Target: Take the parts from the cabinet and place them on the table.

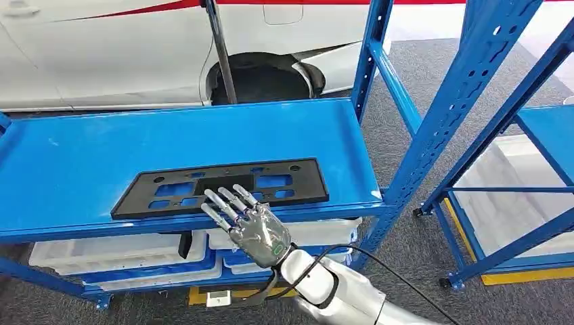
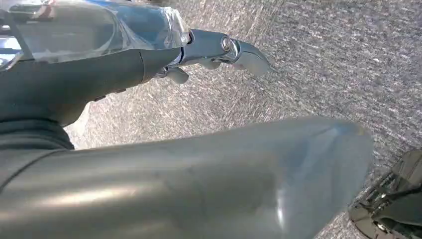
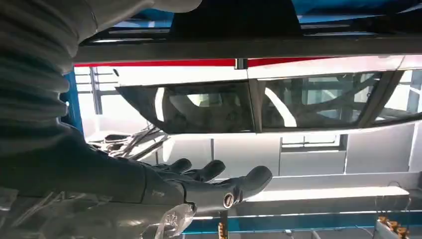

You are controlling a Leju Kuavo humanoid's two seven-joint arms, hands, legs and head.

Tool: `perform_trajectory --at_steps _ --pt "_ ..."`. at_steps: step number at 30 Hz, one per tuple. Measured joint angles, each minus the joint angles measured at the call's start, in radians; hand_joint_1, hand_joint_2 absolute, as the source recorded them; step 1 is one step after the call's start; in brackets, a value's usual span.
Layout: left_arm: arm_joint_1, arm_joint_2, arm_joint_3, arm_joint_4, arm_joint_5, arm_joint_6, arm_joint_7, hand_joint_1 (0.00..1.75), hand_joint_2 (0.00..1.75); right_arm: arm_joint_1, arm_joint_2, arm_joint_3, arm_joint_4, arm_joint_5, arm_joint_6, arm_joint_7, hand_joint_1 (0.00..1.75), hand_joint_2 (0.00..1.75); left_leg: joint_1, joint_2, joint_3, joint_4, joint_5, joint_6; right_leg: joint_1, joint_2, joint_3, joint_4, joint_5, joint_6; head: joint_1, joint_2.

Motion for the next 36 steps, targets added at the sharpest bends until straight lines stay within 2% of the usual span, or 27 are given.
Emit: perform_trajectory --at_steps 15,30,36 --pt "0.013 0.000 0.000 0.000 0.006 -0.001 -0.005 0.00 0.00 -0.014 -0.027 -0.046 0.033 0.000 0.000 0.052 0.00 1.75 0.000 0.000 0.000 0.000 0.000 0.000 0.000 0.000 0.000 0.000 0.000 0.000 0.000 0.000" --pt "0.011 0.000 0.000 0.000 0.002 -0.003 -0.006 0.00 0.00 -0.015 -0.053 -0.084 0.039 -0.013 -0.003 0.061 0.00 1.75 0.000 0.000 0.000 0.000 0.000 0.000 0.000 0.000 0.000 0.000 0.000 0.000 0.000 0.000" --pt "0.009 0.000 0.000 0.000 0.006 -0.003 -0.004 0.00 0.00 -0.015 -0.053 -0.084 0.051 -0.023 -0.015 0.044 0.00 1.75 0.000 0.000 0.000 0.000 0.000 0.000 0.000 0.000 0.000 0.000 0.000 0.000 0.000 0.000"
